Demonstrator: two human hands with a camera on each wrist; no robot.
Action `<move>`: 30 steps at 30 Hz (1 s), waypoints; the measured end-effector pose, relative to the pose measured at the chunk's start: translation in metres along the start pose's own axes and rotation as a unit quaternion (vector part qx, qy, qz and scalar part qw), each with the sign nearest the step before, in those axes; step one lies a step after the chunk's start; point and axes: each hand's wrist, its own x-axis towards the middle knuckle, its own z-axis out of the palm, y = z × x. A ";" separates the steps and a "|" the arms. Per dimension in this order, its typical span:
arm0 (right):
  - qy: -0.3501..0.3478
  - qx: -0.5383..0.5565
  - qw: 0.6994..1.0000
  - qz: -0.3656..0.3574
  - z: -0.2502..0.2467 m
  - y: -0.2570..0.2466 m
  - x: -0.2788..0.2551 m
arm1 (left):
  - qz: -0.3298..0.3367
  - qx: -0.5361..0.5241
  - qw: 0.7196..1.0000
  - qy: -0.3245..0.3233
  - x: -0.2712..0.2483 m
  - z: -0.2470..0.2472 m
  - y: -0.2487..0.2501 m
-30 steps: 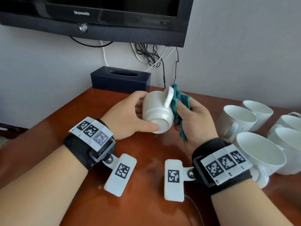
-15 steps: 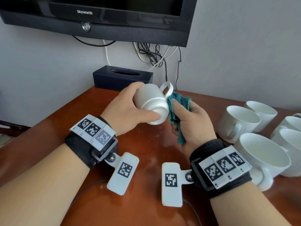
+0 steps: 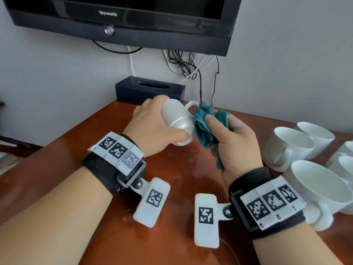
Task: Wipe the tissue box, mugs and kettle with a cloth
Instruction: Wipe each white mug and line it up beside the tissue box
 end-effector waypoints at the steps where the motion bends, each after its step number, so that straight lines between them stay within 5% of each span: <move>1: -0.022 -0.009 1.000 -0.004 0.001 0.000 -0.001 | 0.000 0.005 1.000 -0.007 0.000 0.000 0.001; 8: -0.093 -0.033 0.995 0.004 -0.001 0.001 0.000 | 0.032 0.022 0.998 -0.051 -0.003 -0.003 0.008; 24: -0.016 -0.070 0.996 0.048 -0.014 0.012 0.006 | -0.010 -0.107 0.994 -0.024 -0.001 -0.003 -0.005; 30: 0.015 -0.039 0.996 0.084 -0.017 0.016 0.009 | 0.004 -0.148 0.985 -0.089 0.000 -0.002 -0.010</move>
